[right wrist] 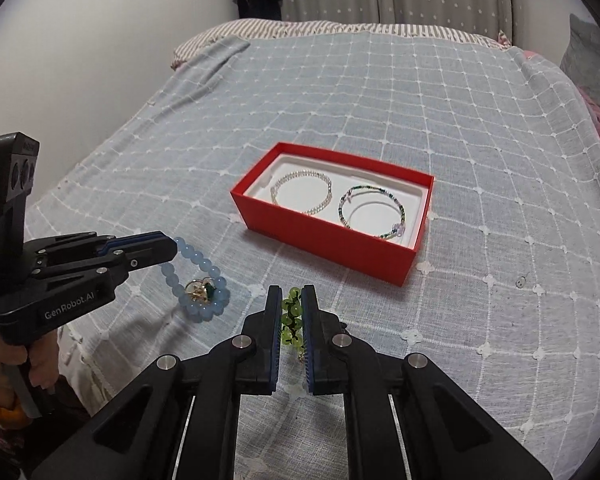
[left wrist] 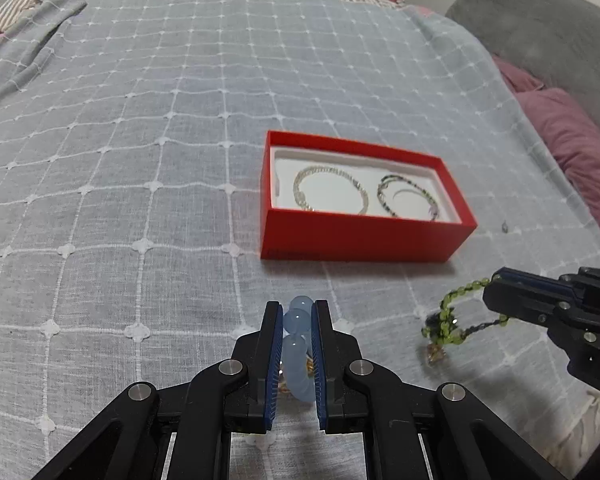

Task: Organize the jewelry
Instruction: 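Carry both bracelets into the red box and open both tools, then close the left tool on the gold ring while the right tool approaches the black beetle charm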

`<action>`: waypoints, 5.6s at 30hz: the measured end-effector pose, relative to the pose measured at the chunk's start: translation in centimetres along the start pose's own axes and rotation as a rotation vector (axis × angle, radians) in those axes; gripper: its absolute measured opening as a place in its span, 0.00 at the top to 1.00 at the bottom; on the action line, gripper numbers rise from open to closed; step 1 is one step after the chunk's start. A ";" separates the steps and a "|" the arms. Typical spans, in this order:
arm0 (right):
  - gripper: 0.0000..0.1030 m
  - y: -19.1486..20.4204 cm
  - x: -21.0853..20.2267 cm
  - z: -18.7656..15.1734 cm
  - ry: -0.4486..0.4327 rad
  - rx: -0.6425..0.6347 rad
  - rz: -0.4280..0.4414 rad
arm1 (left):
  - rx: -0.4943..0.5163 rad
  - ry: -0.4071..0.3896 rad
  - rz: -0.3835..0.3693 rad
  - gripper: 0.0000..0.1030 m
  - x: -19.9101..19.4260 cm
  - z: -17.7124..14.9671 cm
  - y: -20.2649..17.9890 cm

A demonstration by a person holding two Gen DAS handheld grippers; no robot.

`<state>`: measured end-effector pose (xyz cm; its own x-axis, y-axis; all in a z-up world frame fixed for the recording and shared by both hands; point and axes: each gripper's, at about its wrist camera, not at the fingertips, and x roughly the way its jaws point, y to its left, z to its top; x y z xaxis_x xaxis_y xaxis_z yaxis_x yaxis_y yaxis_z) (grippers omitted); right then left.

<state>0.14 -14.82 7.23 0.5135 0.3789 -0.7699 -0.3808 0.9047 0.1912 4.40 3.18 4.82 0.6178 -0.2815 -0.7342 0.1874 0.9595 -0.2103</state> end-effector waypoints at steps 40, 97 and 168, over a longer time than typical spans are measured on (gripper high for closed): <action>0.91 -3.6 -1.1 4.8 -0.115 0.109 -0.051 | -0.035 -0.147 -0.105 0.91 1.5 6.8 -4.3; 0.61 -7.0 5.1 6.5 -0.061 0.190 -0.077 | -0.064 -0.028 0.051 0.57 7.3 6.0 -1.8; 0.29 -3.6 5.4 -5.5 0.168 -0.012 -0.219 | 0.171 0.079 0.041 0.59 4.7 -3.7 0.1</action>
<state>0.03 -17.15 -0.98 0.4506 0.1359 -0.8823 -0.2840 0.9588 0.0026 4.49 1.95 -1.06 0.5673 -0.2347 -0.7894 0.2949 0.9529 -0.0713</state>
